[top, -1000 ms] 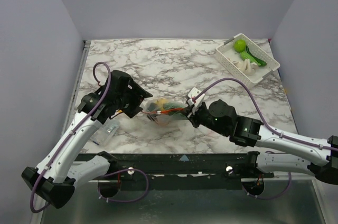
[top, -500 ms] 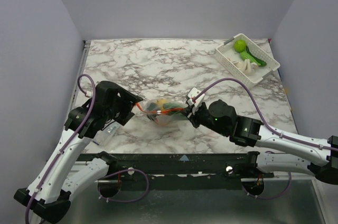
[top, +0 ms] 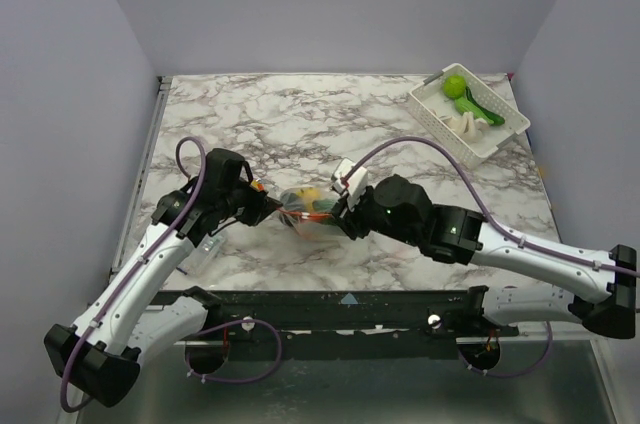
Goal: Place the food in the zip-top bag and seal the zipper
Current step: Adjust the zipper food storage bag at the center of the board, then zip the zipper food storage bag at the center of the board.
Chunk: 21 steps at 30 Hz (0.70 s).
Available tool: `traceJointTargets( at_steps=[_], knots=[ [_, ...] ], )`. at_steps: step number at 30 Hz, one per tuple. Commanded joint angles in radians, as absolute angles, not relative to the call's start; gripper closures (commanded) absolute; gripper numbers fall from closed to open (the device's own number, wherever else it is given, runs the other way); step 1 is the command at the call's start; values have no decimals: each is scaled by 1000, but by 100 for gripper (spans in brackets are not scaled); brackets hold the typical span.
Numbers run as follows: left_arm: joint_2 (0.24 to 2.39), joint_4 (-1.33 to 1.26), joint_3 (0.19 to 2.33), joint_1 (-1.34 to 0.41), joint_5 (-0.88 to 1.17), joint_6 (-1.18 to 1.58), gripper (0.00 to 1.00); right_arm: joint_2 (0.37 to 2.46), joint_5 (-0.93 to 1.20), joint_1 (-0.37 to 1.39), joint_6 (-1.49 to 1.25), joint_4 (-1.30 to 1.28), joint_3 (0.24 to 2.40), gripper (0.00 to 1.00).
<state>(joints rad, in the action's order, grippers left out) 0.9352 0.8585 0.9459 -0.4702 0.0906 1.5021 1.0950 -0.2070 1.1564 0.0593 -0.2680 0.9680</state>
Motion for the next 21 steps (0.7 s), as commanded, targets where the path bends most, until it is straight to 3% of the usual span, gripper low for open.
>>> traceJointTargets(
  at_steps=[1,7,14,17,21],
  knots=[
    [916,829,953,-459,144,1541,100,1171,-149,1163,58,-405,1131,51],
    [939,870,1013,-454,173,1571,100,1280,-218,1230,103,-429,1255,42],
    [972,898,1046,-447,196,1601,100,1345,-275,1283,129,-408,1282,41],
    [987,890,1049,-446,214,1604,100,1371,-386,1302,127,-391,1287,45],
    [1003,897,1061,-446,218,1604,100,1394,-470,1306,129,-386,1300,61]
  ],
)
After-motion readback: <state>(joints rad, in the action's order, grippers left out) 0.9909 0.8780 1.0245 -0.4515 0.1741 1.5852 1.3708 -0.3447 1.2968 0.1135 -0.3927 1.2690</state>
